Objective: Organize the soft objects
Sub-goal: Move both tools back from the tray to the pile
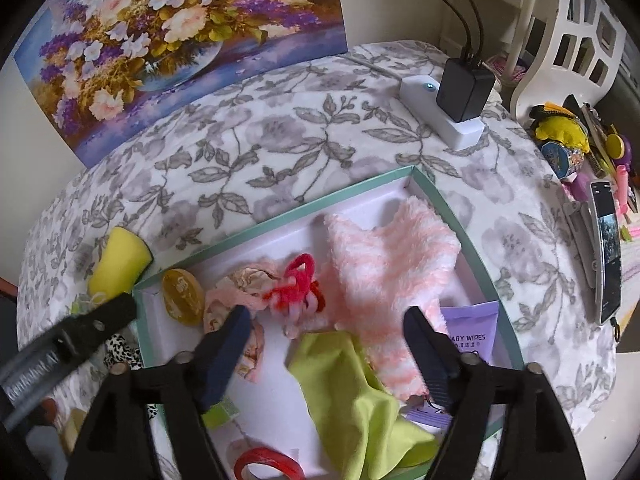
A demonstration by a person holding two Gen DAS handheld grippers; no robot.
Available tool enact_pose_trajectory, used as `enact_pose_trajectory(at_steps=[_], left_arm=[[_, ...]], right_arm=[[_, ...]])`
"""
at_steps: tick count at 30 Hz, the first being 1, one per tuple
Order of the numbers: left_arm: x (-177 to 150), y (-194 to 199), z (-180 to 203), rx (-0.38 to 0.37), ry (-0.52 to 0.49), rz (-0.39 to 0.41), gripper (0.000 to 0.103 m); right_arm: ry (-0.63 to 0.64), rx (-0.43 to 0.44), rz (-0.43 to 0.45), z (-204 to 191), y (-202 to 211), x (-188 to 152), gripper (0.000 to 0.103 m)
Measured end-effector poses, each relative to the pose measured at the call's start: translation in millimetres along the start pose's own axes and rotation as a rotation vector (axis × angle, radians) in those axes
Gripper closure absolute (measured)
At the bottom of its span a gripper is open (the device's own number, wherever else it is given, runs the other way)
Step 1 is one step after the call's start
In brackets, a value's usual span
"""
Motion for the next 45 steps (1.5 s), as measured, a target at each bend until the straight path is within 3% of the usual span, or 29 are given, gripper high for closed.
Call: enact_pose_trajectory(at_steps=[2,3,8,22,27,33,45], left_arm=[[1.9,3.2,-7.7,0.037,0.006,0.022,0.015],[3.2,4.6,-12.6,0.062,0.01,0.035,0.013],[7.8,8.9,-45.5,0.178,0.042,0.083,0.013],[16.2,30.5,-139.8,0.277,0.183,0.095,0.013],[18.2,56.8,-187.1,0.328,0.276,0.142,0.013],[20.8,83.4,-221.0,0.325,0.34,0.203,0.013],[8.6,87.2,-272.3,0.304,0.429,0.193,0.013]], right_arm=[[0.007,-0.001,0.002,-0.1,-1.1,-1.2,0.01],[0.008,-0.005,0.005,0.1,-1.5,-1.9,0.0],[0.022,-0.071,0.031,4.8,-2.1,-1.0,0.0],[-0.005,-0.066,0.021,3.1,-7.0,-6.7,0.0],[0.031,-0.028,0.032,-22.6,-0.2,-5.8,0.0],[0.112,0.045,0.062,-76.8,13.0,-7.9,0.0],[0.229,0.137,-0.012,-171.3,0.6,-38.4,0.0]])
Point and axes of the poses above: each gripper's, at about its wrist camera, not at the fingertips, and y roughly against the way its jaws point, z to its right, x to its top, the point moved 5 cm from there along -y, roughly the way its jaws point, and after that the axes turned 1 degree about -x, right-handed, at the moved point
